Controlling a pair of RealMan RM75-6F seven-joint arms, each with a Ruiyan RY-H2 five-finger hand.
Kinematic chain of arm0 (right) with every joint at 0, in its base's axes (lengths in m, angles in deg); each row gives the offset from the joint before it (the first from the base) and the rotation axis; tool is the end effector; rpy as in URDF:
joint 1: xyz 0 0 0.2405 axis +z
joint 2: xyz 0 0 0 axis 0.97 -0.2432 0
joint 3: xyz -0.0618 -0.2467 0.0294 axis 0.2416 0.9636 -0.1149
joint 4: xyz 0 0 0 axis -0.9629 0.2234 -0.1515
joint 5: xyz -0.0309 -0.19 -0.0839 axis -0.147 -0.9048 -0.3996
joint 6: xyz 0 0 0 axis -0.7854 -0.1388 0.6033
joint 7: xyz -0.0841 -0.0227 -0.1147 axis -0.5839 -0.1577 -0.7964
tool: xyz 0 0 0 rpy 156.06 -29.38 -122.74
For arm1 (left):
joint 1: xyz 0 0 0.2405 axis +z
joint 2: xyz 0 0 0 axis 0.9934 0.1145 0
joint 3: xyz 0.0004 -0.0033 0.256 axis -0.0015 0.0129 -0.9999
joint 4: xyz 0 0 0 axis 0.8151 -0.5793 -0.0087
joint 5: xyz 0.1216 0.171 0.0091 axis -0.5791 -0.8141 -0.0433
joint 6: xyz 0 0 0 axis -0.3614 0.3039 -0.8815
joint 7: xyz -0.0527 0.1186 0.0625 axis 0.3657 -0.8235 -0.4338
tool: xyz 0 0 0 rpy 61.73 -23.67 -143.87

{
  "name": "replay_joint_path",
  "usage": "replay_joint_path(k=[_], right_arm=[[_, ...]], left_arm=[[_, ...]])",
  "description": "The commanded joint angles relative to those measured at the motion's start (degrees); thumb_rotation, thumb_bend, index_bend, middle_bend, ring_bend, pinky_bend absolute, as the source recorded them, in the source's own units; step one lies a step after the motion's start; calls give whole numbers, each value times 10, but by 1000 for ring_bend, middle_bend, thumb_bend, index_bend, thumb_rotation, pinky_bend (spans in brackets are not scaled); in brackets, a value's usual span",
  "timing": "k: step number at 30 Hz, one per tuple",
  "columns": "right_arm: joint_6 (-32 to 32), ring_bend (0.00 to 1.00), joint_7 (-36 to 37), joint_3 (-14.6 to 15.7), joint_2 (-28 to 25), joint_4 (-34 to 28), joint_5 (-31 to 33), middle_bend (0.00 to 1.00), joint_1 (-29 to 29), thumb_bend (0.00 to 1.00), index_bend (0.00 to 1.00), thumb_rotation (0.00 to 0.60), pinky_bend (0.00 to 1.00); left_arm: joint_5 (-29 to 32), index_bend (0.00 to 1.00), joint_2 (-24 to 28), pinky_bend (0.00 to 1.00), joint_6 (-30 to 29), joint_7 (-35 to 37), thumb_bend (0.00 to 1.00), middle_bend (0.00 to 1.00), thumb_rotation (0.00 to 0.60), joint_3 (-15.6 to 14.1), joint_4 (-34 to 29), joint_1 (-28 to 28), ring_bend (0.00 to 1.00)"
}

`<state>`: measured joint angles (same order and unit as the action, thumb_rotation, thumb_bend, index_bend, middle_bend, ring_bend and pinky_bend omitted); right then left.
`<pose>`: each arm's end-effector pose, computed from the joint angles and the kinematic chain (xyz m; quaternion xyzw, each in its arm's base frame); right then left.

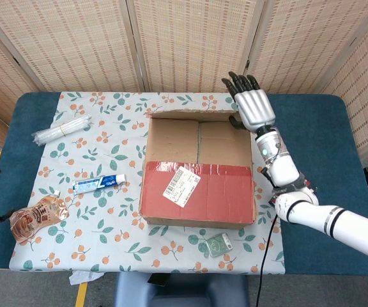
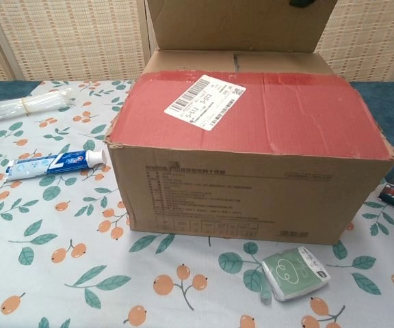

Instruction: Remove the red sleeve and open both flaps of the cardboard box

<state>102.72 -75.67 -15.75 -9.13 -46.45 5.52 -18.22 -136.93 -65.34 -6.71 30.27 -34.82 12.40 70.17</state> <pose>-0.0808 -0.4747 0.1270 0.6777 -0.3131 0.4010 0.5309 -0.3719 0.2506 0.1868 -0.5521 -0.4554 -0.3542 0.6020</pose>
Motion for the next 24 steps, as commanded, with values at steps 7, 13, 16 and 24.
replay_joint_path(k=[7,13,16,24], right_arm=[[-99,0,43,-13,68,203,56,0,86,397,0,600,0],[-120,0,79,-9,86,263,34,0,102,397,0,600,0],[-113,0,94,-3,82,259,15,0,96,397,0,600,0],[-64,0,119,24,-11,87,-47,0,31,397,0,600,0]], left_arm=[[10,0,-1,0,11,13,288,0,600,2,10,0,0],[13,0,-1,0,13,18,287,0,600,3,15,1,0],[14,0,-1,0,14,18,288,0,600,3,16,2,0],[12,0,-1,0,10,10,288,0,600,2,12,3,0]])
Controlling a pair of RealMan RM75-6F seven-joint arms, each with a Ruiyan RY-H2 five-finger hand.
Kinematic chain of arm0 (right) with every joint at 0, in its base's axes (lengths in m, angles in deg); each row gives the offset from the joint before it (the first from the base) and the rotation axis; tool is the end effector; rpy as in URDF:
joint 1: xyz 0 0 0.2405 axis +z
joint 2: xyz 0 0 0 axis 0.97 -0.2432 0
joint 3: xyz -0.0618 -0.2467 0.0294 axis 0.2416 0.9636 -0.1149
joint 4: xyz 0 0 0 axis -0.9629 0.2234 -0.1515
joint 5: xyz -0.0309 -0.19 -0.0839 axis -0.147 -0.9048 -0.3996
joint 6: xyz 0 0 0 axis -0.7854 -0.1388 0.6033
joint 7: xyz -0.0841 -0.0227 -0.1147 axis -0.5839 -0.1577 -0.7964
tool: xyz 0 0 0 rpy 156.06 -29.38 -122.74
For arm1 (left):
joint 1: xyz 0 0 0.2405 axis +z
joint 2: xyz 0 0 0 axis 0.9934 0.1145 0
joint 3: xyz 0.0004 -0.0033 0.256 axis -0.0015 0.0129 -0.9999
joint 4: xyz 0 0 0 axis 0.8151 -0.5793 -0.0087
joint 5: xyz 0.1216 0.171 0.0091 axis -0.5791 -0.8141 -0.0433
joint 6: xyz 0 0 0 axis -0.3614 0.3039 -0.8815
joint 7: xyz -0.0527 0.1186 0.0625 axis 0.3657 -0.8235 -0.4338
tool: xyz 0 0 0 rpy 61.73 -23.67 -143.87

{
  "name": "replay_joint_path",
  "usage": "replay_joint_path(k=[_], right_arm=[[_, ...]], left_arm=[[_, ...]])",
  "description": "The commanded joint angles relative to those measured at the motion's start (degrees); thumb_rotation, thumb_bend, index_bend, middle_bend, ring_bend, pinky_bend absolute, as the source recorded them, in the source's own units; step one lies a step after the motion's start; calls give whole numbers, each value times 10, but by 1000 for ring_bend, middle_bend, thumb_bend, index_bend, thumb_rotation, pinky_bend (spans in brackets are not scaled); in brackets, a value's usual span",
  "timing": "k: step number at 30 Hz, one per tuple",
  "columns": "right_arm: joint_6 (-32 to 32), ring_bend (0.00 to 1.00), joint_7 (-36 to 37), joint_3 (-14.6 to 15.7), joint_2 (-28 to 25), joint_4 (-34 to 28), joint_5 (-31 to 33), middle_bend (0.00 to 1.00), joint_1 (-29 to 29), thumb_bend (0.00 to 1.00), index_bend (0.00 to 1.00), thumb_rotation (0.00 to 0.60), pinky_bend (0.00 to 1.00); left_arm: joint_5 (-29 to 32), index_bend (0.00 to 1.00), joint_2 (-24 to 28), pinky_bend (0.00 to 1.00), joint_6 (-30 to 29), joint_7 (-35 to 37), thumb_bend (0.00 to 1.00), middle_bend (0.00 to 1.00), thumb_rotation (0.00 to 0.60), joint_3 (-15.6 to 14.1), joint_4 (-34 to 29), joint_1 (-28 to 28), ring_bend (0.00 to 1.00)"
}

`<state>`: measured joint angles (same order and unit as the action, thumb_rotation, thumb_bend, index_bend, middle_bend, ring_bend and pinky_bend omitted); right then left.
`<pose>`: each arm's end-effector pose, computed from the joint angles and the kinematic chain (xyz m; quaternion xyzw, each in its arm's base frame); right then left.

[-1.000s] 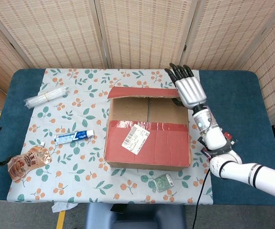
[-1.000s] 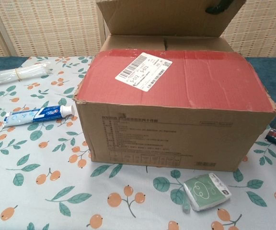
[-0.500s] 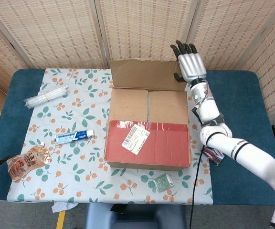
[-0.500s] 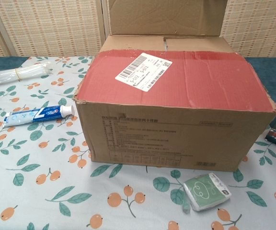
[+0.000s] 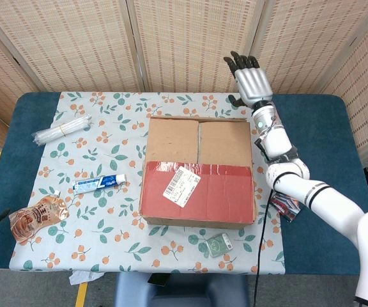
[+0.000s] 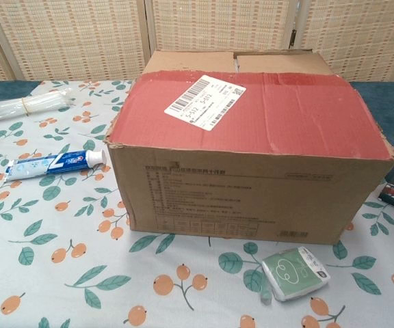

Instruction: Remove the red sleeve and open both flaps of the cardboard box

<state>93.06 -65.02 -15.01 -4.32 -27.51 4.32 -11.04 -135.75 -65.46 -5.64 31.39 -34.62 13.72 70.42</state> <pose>-0.0748 -0.5257 0.1348 0.6632 -0.3359 0.4065 0.5311 -0.3803 0.2496 0.1904 -0.5402 -0.4649 -0.3488 0.6086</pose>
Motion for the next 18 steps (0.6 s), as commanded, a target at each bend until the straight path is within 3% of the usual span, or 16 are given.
replay_joint_path(k=[1,5,8,13,18], right_arm=[[40,0,14,20,-76,-133,-38,0,-53,397,0,600,0],[46,1,60,23,-164,-280,-51,0,-109,397,0,600,0],[37,14,131,21,-207,-341,-83,0,-150,397,0,600,0],[-47,48,303,12,-259,-389,-163,0,-198,397,0,600,0],[-96,73,438,7,-276,-368,-280,0,-223,397,0,600,0]], left_arm=[[0,0,0,0,0,-3,288,0,600,0,-1,0,0],[2,0,-2,0,-3,-16,288,0,600,0,-5,0,0],[3,0,-3,0,-4,-25,288,0,600,0,-6,0,0],[9,0,-7,0,2,-31,288,0,600,1,-3,-2,0],[20,0,-10,0,16,-42,288,0,600,2,-1,-7,0]])
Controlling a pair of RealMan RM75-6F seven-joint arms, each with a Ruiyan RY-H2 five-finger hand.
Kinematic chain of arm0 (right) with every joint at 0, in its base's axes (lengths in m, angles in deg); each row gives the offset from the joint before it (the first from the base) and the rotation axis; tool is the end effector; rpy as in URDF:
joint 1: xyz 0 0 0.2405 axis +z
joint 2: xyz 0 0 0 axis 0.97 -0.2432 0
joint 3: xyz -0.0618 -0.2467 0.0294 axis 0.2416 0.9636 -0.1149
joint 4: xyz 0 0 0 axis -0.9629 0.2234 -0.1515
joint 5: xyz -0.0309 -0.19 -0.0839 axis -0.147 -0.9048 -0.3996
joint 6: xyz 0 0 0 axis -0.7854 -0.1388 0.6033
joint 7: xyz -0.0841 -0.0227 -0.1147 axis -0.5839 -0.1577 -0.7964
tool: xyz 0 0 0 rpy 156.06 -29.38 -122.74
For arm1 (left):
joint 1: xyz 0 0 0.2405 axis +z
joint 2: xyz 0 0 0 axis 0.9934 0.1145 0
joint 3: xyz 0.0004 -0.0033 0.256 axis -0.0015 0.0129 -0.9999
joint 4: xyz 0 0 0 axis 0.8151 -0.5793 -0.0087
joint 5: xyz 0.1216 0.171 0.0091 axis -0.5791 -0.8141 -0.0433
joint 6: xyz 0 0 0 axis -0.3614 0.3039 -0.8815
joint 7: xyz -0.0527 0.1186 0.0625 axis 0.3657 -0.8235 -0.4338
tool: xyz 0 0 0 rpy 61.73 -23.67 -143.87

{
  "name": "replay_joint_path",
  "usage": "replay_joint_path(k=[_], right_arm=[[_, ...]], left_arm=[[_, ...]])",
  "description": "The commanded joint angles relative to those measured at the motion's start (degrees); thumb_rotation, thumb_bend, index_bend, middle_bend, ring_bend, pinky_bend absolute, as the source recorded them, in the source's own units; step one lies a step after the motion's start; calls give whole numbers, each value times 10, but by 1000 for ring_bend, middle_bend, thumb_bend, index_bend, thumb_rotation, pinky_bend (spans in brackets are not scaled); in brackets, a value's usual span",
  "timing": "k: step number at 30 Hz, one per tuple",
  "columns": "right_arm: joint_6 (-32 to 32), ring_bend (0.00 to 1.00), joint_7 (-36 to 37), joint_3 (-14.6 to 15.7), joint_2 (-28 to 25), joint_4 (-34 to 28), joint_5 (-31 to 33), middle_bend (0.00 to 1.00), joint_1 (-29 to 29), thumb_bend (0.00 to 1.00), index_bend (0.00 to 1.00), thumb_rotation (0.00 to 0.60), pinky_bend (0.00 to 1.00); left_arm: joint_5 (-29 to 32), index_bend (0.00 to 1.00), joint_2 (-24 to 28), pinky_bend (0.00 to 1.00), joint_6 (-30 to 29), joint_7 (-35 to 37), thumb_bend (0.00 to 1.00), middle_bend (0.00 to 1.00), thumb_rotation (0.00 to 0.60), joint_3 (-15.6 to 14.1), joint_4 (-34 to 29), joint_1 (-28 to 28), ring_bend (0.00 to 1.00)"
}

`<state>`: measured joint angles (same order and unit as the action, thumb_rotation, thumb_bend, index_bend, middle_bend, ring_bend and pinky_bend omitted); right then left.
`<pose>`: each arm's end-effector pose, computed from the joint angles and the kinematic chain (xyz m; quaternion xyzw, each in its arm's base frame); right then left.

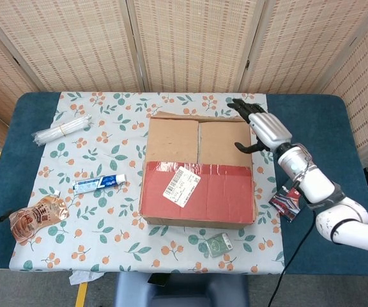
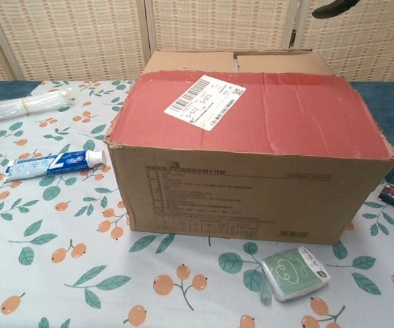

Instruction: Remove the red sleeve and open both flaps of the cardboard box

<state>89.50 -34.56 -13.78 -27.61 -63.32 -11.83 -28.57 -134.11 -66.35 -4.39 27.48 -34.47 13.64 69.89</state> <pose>-0.1174 -0.4099 0.1597 0.6763 -0.4898 0.4230 0.3518 -0.3814 0.2524 0.1835 -0.5464 -0.4617 -0.3278 0.6171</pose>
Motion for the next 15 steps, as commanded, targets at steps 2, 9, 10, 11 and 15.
replay_joint_path(k=[2,9,10,11,15], right_arm=[[-60,92,192,-3,-42,-6,-153,0,-54,397,0,600,32],[-6,201,535,27,-22,10,-292,63,-61,397,27,600,165],[7,207,587,40,-19,23,-320,79,-55,396,36,600,174],[22,219,635,56,-16,39,-351,104,-48,396,51,600,185],[118,238,831,134,6,126,-457,114,-8,397,56,600,204]], left_arm=[[5,0,-3,0,3,-5,288,0,600,2,0,-2,0],[10,0,-3,0,10,-1,288,0,600,2,1,-1,0],[10,0,-2,0,12,0,288,0,600,1,1,-2,0],[11,2,-1,0,14,0,288,0,600,1,1,-1,0],[15,1,-2,0,5,-1,287,0,600,5,-1,2,0]])
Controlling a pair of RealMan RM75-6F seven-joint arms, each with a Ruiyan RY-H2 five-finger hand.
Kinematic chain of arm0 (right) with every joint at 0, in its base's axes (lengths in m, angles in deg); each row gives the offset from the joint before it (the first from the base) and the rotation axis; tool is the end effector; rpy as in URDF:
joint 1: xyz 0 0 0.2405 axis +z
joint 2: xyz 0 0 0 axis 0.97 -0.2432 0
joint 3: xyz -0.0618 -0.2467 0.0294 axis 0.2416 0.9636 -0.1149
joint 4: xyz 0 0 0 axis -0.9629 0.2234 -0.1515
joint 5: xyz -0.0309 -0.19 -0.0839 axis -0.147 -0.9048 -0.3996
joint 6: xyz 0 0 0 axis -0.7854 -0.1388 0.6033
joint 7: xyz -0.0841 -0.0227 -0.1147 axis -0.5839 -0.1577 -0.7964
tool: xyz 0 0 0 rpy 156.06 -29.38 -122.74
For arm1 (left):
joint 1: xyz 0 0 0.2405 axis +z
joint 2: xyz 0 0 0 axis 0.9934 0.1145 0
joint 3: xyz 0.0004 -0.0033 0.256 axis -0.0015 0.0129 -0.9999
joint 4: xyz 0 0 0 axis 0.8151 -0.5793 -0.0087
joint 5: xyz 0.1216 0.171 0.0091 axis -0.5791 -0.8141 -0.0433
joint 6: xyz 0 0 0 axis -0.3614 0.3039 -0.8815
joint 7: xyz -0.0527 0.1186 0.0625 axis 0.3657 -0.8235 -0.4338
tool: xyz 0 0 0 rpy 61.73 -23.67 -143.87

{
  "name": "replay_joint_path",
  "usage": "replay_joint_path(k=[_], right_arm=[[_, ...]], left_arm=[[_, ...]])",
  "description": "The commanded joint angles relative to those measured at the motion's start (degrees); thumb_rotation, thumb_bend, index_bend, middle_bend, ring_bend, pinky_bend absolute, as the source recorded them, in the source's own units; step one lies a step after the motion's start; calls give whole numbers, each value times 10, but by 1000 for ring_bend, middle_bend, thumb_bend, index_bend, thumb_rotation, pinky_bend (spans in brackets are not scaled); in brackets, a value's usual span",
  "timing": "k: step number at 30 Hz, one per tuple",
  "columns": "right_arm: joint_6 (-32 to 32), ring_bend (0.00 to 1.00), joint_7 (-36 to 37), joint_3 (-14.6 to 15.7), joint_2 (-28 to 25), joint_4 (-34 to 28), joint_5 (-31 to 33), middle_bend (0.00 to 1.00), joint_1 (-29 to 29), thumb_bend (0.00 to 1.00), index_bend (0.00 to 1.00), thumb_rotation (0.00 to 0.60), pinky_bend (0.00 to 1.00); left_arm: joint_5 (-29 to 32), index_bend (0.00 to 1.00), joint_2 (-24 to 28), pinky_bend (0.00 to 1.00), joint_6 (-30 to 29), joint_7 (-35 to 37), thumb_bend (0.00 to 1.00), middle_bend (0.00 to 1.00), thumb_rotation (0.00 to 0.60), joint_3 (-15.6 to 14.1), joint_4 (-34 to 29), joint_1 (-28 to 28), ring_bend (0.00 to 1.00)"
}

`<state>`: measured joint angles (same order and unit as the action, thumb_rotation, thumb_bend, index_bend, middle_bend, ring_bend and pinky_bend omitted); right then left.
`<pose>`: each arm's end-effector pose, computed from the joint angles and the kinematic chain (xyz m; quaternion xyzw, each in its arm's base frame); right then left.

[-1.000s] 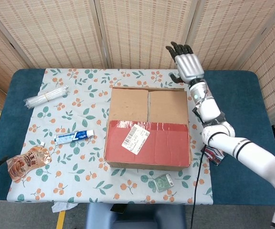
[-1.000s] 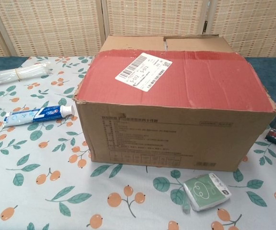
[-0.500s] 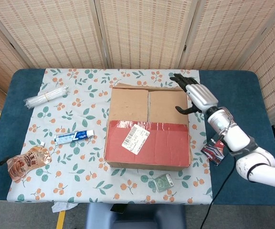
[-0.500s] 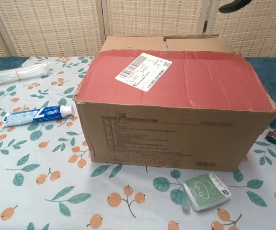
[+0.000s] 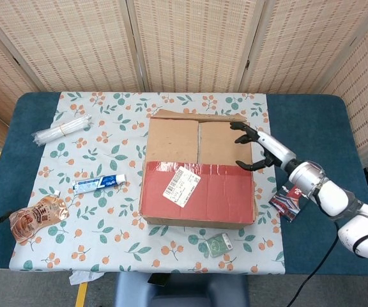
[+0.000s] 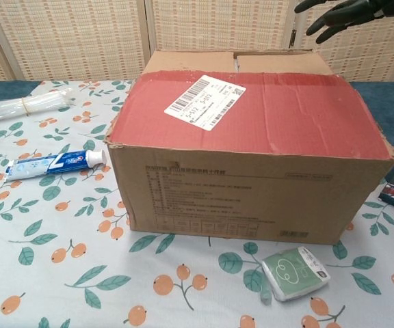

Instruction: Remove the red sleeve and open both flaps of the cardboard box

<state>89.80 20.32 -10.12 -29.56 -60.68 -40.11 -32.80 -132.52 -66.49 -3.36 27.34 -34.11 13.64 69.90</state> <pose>-0.1461 -0.3852 0.1546 0.5666 -0.6601 0.4600 0.1781 -0.3849 0.2526 0.1832 -0.5358 -0.4722 -0.3236 0.6207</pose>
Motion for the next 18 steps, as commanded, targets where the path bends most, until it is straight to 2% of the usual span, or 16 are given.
replay_joint_path(k=[1,4,11,18], right_arm=[[137,239,322,113,31,119,-189,114,43,397,56,600,205],[201,247,433,158,55,183,-221,113,64,398,56,600,212],[275,249,568,233,106,286,-234,114,89,397,56,600,242],[309,237,614,274,143,347,-224,114,102,397,56,600,247]], left_arm=[[-1,0,-1,0,-7,2,287,0,600,2,-1,3,0],[0,0,0,0,-5,6,287,0,600,2,0,4,0],[-6,0,-3,0,-16,9,258,0,600,3,2,7,0],[-8,0,-3,0,-14,7,253,0,600,2,2,6,0]])
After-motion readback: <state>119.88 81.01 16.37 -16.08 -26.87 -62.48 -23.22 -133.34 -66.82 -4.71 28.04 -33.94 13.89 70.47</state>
